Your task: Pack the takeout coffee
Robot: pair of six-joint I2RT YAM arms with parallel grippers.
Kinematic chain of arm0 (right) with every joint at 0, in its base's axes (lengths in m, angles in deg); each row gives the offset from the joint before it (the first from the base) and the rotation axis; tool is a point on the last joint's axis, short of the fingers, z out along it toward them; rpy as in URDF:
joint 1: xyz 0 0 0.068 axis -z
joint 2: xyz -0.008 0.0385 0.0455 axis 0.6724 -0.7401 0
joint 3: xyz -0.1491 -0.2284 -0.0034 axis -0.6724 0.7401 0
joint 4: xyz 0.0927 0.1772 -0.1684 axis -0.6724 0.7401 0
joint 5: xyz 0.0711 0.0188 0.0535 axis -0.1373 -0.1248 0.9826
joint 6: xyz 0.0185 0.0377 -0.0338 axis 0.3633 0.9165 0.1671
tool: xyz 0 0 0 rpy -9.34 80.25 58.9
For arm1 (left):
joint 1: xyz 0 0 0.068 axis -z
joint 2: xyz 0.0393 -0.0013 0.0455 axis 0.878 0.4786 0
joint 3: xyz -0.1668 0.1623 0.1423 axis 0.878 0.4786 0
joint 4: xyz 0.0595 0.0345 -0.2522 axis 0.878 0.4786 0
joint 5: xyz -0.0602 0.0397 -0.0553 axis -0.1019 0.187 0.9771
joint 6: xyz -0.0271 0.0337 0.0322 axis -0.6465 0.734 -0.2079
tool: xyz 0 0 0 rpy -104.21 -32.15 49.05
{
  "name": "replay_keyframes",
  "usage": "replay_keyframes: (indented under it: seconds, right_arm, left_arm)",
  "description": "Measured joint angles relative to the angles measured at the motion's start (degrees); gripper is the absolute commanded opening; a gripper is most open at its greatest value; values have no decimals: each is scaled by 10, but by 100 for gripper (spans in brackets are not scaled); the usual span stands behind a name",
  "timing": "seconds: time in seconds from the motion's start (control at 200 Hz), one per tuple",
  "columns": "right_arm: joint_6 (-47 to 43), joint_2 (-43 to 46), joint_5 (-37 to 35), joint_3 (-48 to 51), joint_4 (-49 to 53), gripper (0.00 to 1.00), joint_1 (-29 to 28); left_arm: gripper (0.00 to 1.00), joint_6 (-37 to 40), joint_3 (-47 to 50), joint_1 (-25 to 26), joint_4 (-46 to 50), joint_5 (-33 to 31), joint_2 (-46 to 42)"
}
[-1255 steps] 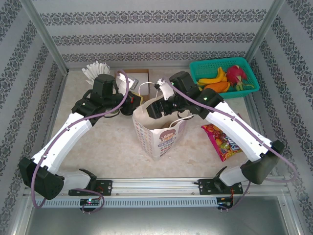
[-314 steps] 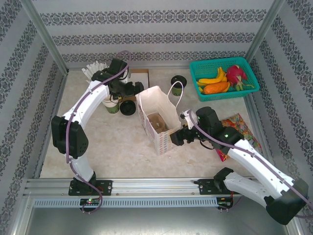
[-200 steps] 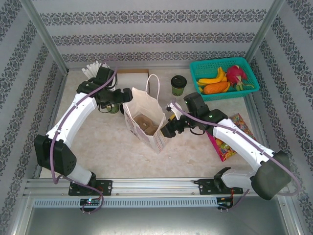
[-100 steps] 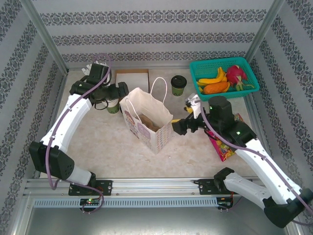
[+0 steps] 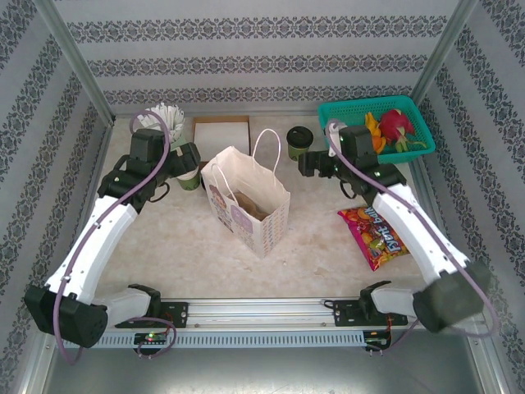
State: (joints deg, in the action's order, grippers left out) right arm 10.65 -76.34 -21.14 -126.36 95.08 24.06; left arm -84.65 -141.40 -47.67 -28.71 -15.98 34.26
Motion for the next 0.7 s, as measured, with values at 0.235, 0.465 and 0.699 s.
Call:
replay_keyframes:
  seconds: [0.235,0.465,0.699]
  right_arm:
    - [26,-164,49,-118,21,98,61]
    - [22,-307,101,-251,67,98,76]
    - [13,-436,122,-389,112,98,75]
  left_arm:
    - [100,26,9,0,-37,57,-10]
    - [100,36,9,0,-24,21,-17]
    - [100,17,0,-3,7,-37,-13]
